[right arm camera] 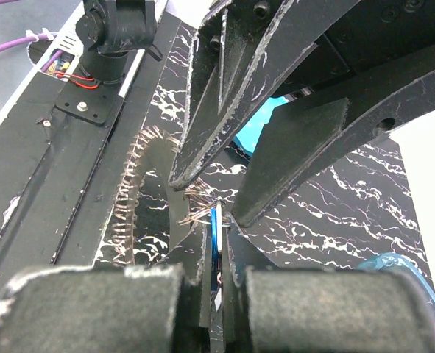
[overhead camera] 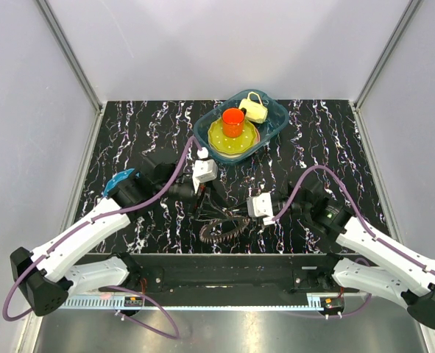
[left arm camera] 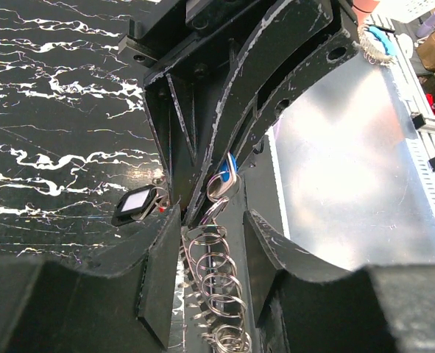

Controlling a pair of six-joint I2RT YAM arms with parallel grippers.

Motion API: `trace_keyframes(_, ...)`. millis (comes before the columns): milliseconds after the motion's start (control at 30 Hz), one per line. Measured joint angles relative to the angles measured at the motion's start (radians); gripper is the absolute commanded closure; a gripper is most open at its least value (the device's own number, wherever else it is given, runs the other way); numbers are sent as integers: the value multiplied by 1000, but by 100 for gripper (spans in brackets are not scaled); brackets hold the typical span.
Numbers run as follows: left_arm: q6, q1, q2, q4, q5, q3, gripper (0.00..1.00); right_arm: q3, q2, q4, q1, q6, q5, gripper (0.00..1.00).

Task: Remove the keys from the keyring

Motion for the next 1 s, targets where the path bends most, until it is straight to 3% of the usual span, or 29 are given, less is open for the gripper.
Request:
trace_keyframes(567,-1,-2,0,-8,4,3,59,1,15,-31,4,-36,126,100)
trace_keyframes(800,3,-8,-17,-28,-3,3,58,46,33,-105,3,-143,222,100)
trace_keyframes(1000,31,-8,-81,-38,-116,3,55,87,57,-143,3,-268,302,100)
